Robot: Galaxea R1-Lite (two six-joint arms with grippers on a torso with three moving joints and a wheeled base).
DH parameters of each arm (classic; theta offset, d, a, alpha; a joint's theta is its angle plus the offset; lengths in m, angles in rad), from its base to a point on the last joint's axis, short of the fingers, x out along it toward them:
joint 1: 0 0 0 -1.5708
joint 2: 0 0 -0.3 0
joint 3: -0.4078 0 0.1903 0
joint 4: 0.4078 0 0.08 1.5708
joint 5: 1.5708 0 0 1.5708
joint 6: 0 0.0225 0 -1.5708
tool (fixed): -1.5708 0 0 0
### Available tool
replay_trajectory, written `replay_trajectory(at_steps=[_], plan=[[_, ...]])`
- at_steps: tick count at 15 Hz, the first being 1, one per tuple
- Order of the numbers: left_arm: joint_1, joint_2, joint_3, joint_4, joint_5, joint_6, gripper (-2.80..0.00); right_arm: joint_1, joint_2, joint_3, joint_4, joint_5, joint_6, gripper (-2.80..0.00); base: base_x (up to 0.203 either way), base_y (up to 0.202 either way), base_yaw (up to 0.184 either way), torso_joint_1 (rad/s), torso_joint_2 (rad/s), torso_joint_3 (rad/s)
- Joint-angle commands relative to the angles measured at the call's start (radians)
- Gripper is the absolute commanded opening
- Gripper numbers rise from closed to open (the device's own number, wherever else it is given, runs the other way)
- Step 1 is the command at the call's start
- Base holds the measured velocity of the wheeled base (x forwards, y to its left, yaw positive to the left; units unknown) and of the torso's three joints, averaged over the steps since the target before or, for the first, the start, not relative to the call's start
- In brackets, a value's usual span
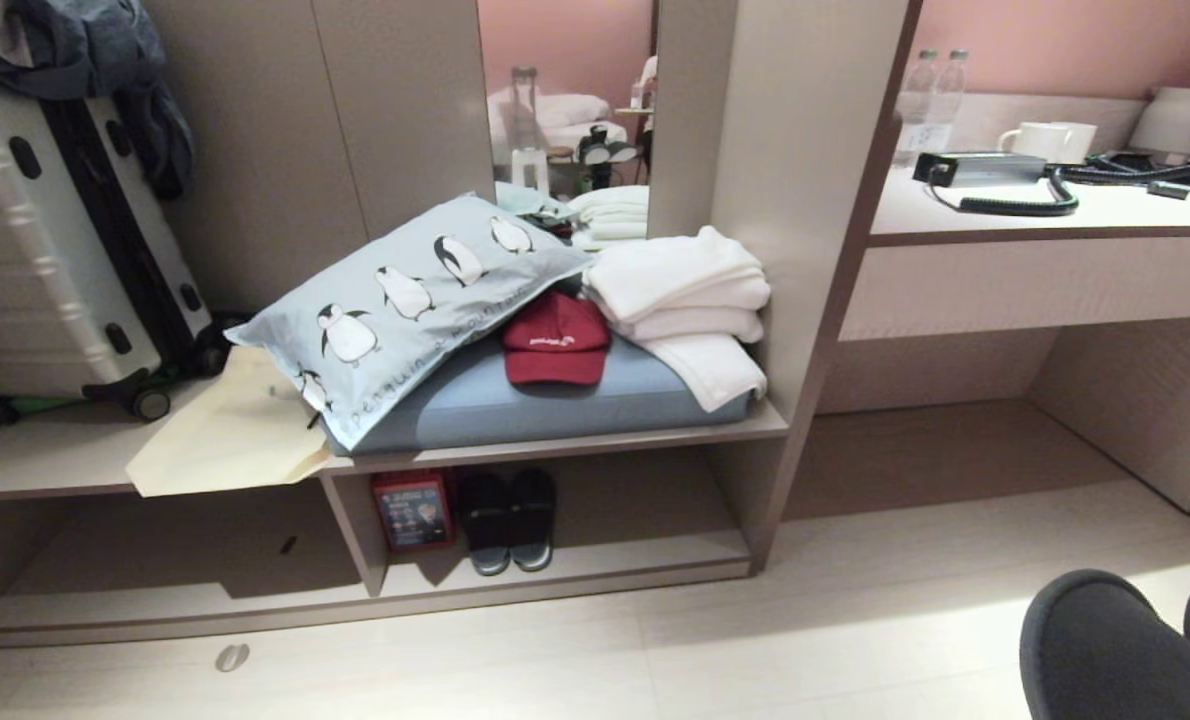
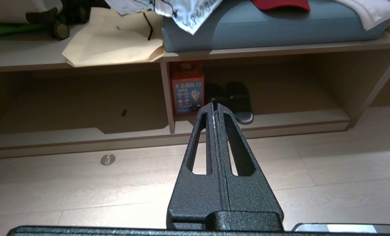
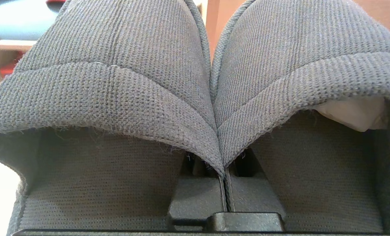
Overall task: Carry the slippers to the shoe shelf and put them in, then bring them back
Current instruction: Place the slippers on the floor
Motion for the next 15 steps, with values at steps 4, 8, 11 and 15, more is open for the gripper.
replay_trajectory(at_steps=[4,8,11,15], plan=[[0.0,0.0,0.002,0.0,0.0,0.006,-2.8,0.0,-0.001,0.0,0.001,-0.001,0.0,-2.8,0.0,0.0,0.0,0.001,0.0,0.179],[0.0,0.0,0.002,0.0,0.001,0.005,-2.8,-0.001,0.0,0.0,0.0,-0.001,-0.005,-2.8,0.0,0.0,0.0,0.002,0.01,0.037],[0.0,0.0,0.002,0.0,0.001,0.006,-2.8,0.0,-0.002,0.0,0.0,-0.001,-0.006,-2.8,0.0,0.0,0.0,0.0,0.0,0.0],[0.0,-0.001,0.002,0.0,0.001,0.004,-2.8,0.0,-0.002,0.0,0.0,0.0,-0.006,-2.8,0.002,-0.017,0.001,0.0,0.0,0.0]])
